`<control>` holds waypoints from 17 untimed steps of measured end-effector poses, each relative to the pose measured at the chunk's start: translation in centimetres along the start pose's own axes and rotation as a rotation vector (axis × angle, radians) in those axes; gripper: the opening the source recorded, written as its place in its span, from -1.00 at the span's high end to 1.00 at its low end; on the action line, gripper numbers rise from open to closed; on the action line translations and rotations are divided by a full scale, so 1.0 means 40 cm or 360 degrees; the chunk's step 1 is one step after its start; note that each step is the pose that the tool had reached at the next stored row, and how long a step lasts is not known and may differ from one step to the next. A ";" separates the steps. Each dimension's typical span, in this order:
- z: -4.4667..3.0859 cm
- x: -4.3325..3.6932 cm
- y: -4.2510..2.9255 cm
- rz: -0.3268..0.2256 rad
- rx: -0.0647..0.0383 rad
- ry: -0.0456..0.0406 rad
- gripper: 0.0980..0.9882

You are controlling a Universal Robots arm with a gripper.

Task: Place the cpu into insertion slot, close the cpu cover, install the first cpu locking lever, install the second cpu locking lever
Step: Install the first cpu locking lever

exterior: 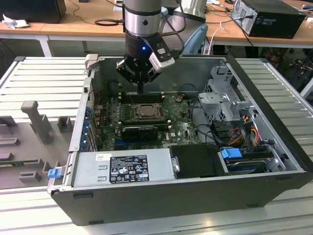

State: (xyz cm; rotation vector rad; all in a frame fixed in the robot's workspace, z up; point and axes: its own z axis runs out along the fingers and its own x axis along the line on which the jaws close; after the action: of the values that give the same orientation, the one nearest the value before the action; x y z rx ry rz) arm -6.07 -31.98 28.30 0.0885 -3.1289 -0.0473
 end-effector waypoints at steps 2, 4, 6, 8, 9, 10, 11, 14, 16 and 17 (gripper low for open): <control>0.005 0.025 0.001 0.0000 -0.0001 -0.0003 0.98; 0.011 0.056 0.003 0.0000 -0.0001 -0.0006 0.98; 0.018 0.081 0.004 0.0000 -0.0001 -0.0009 0.98; 0.033 0.103 0.009 -0.0002 -0.0001 -0.0010 0.98; 0.038 0.103 0.013 -0.0002 0.0000 -0.0010 0.98; 0.042 0.103 0.015 -0.0004 -0.0001 -0.0010 0.98; 0.045 0.104 0.016 -0.0009 -0.0002 -0.0010 0.98; 0.052 0.111 0.023 -0.0020 -0.0005 -0.0009 0.98; 0.057 0.112 0.031 -0.0023 -0.0011 -0.0010 0.98; 0.059 0.112 0.036 -0.0025 -0.0024 -0.0010 0.98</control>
State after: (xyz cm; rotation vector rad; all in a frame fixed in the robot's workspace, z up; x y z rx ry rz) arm -10.67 -30.74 26.01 0.1131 -3.1339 -0.0719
